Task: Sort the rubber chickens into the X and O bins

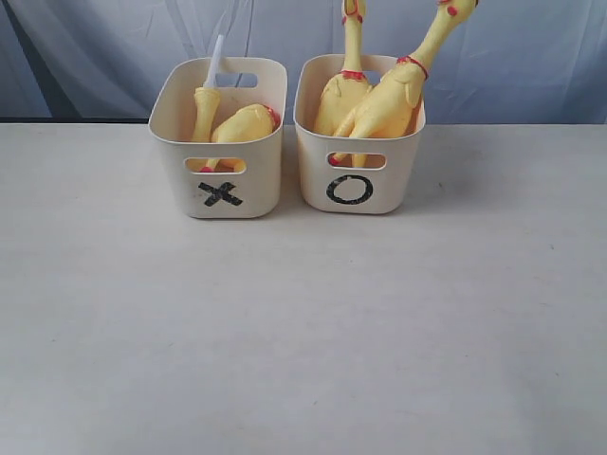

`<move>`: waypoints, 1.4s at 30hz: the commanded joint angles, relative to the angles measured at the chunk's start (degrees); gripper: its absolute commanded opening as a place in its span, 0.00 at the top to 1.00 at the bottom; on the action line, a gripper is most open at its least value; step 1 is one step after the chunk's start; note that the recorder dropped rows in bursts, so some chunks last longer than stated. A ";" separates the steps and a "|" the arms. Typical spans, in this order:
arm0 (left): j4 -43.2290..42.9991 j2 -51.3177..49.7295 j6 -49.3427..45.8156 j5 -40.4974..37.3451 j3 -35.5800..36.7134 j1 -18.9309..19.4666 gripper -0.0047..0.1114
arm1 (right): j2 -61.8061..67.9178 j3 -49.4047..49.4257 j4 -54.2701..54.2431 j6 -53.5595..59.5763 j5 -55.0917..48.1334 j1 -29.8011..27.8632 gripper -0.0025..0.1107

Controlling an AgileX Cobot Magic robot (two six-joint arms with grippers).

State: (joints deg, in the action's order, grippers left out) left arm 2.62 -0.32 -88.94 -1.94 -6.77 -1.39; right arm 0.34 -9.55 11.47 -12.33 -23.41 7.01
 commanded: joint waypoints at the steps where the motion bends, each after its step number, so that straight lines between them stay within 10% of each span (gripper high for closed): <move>1: -0.16 0.32 0.25 0.32 2.71 0.17 0.96 | -0.34 4.34 -0.42 0.31 0.86 -0.34 0.98; 42: -1.78 0.32 0.25 0.32 6.77 0.17 0.96 | -0.34 9.55 1.56 0.31 8.59 -0.34 0.98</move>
State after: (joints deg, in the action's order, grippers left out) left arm 0.00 -0.32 -88.94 -2.47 -0.26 -1.39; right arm 0.34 -0.28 12.50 -12.33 -15.58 7.01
